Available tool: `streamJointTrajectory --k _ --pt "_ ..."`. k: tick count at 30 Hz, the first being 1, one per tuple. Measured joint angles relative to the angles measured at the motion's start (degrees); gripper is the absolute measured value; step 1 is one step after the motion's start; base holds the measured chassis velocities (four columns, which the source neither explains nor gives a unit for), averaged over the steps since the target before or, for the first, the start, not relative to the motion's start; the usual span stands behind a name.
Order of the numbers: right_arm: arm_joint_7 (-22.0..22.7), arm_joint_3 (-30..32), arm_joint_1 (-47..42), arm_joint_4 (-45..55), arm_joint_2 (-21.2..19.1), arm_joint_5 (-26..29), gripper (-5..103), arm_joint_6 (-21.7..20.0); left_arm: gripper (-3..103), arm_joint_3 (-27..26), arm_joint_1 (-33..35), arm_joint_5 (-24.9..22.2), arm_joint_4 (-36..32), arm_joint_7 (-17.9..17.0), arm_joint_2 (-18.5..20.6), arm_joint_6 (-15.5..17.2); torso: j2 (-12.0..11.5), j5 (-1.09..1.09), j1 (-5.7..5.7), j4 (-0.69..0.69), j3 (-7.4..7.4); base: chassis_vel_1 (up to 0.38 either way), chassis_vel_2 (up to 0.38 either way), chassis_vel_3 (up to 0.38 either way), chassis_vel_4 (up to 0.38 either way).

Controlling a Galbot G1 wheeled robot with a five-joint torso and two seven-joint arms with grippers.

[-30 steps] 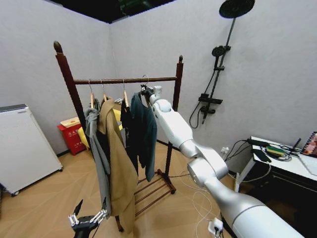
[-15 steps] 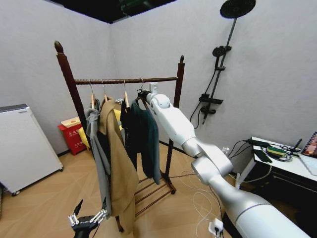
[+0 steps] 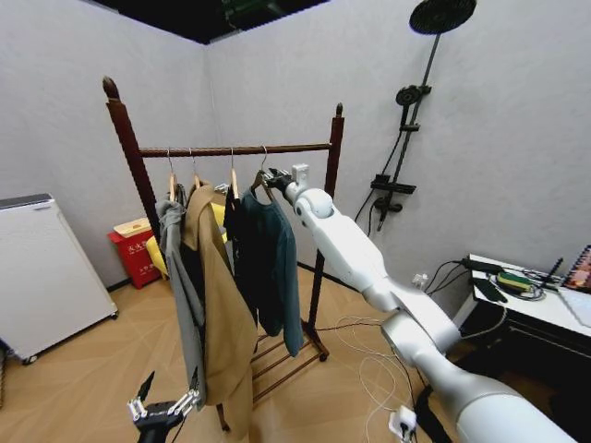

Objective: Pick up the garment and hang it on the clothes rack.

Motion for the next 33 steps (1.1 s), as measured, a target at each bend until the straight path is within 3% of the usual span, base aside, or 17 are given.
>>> streamJointTrajectory --k 1,3,4,6,8,9,13,15,18,20,21,22,23,25,26,29,33 --pt "1.75 1.21 -3.93 6.00 -2.73 1.81 63 -1.11 100 0.01 0.00 0.00 0.00 -0.03 0.00 0.00 0.00 0.01 0.00 0.01 0.00 0.000 0.000 0.000 0.000" --pt "2.47 1.72 -5.38 8.10 -3.91 2.51 68 -1.55 100 0.01 0.00 0.00 0.00 0.05 0.02 0.00 0.00 0.02 0.00 0.03 0.00 0.000 0.000 0.000 0.000" --pt "4.23 3.11 -8.47 12.88 -7.01 4.05 73 -2.27 100 0.01 0.00 0.00 0.00 0.00 0.00 0.00 0.00 0.00 0.00 0.04 0.01 0.000 0.000 0.000 0.000" --pt "5.70 4.31 -10.79 16.81 -9.56 5.51 73 -2.96 100 0.00 0.00 0.00 0.00 0.00 0.01 0.00 0.00 0.02 0.01 0.01 0.00 0.000 0.000 0.000 0.000" --pt "8.35 8.83 -17.70 27.41 -15.62 9.46 89 -5.47 100 0.01 0.00 0.00 0.00 0.03 0.02 0.00 0.01 0.01 0.00 -0.04 -0.01 0.000 0.000 0.000 0.000" --pt "8.66 11.26 -21.07 30.88 -17.29 9.98 89 -6.22 100 0.01 0.00 0.00 0.00 0.03 0.01 0.00 0.01 -0.01 0.00 -0.03 -0.02 0.000 0.000 0.000 0.000" --pt "9.08 18.54 -32.23 38.21 -20.12 10.30 98 -7.00 100 0.01 0.00 0.00 0.00 0.01 0.01 0.00 0.00 0.03 0.00 0.01 0.00 0.000 0.000 0.000 0.000" --pt "8.87 26.62 -44.47 45.35 -21.65 9.93 100 -5.99 100 0.00 0.00 0.00 0.00 -0.01 0.00 0.00 0.01 -0.02 0.00 0.01 -0.02 0.000 0.000 0.000 0.000" --pt "8.93 31.32 -53.31 49.17 -21.67 8.57 100 -5.16 100 0.00 0.00 0.00 0.00 0.02 0.02 0.00 0.00 -0.01 0.00 0.01 -0.01 0.000 0.000 0.000 0.000" --pt "7.25 39.57 -69.45 54.03 -19.24 1.87 100 -1.66 100 0.01 0.00 0.00 0.00 0.02 0.00 0.00 0.01 -0.01 -0.01 -0.02 -0.02 0.000 0.000 0.000 0.000" --pt "7.25 39.57 -69.45 54.03 -19.24 1.87 100 -1.66 100 0.01 0.00 0.00 0.00 0.02 0.00 0.00 0.01 -0.01 -0.01 -0.02 -0.02 0.000 0.000 0.000 0.000" --pt "4.88 42.59 -76.89 54.86 -17.19 -2.05 100 2.17 100 0.00 0.00 0.00 0.00 0.01 0.01 0.00 0.01 -0.02 -0.01 0.00 -0.02 0.000 0.000 0.000 0.000" --pt "4.88 42.59 -76.89 54.86 -17.19 -2.05 100 2.17 100 0.00 0.00 0.00 0.00 0.01 0.01 0.00 0.01 -0.02 -0.01 0.00 -0.02 0.000 0.000 0.000 0.000" --pt "0.63 47.63 -89.55 54.54 -11.52 -7.67 100 9.08 100 0.02 0.00 0.00 0.00 0.00 0.00 0.00 0.01 -0.01 -0.01 0.00 -0.01 0.000 0.000 0.000 0.000" --pt "0.63 47.63 -89.55 54.54 -11.52 -7.67 100 9.08 100 0.02 0.00 0.00 0.00 0.00 0.00 0.00 0.01 -0.01 -0.01 0.00 -0.01 0.000 0.000 0.000 0.000" --pt "-1.26 51.03 -100.55 54.96 -3.79 -10.64 100 14.64 100 0.01 0.00 0.00 0.00 0.01 0.00 0.00 0.01 0.00 -0.01 -0.02 -0.01 0.000 0.000 0.000 0.000" --pt "-1.55 51.45 -104.25 54.94 -1.60 -12.13 100 17.43 100 0.01 0.00 0.00 0.00 0.02 0.01 0.00 0.02 -0.03 -0.01 -0.02 -0.02 0.000 0.000 0.000 0.000"
